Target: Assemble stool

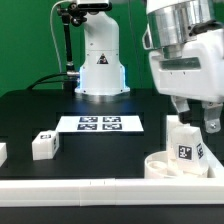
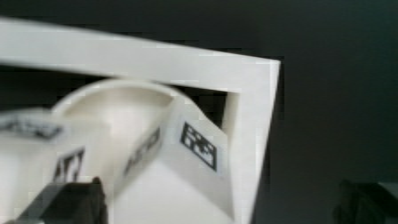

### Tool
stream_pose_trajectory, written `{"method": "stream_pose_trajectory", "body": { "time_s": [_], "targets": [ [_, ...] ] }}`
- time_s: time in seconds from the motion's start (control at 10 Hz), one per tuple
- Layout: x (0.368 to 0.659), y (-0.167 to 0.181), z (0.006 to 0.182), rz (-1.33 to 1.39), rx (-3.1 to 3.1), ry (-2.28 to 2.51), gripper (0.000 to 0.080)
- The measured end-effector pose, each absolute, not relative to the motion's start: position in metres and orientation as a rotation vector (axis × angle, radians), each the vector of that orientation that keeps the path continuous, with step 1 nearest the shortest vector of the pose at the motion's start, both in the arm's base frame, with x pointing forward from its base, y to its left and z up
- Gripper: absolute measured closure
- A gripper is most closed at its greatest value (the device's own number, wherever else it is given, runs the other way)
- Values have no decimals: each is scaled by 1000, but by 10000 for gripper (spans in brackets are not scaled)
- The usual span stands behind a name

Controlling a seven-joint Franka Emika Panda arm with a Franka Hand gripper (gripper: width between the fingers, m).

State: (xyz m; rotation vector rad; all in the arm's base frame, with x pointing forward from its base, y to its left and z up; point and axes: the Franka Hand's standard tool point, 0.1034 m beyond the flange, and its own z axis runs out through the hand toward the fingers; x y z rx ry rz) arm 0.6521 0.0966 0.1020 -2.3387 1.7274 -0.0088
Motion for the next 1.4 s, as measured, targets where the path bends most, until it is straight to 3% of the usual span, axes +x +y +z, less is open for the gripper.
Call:
{"method": "stream_pose_trajectory", "body": {
  "time_s": [1.4],
  "targets": [
    [653,86,102,-183,-3027,47,151]
  ]
}}
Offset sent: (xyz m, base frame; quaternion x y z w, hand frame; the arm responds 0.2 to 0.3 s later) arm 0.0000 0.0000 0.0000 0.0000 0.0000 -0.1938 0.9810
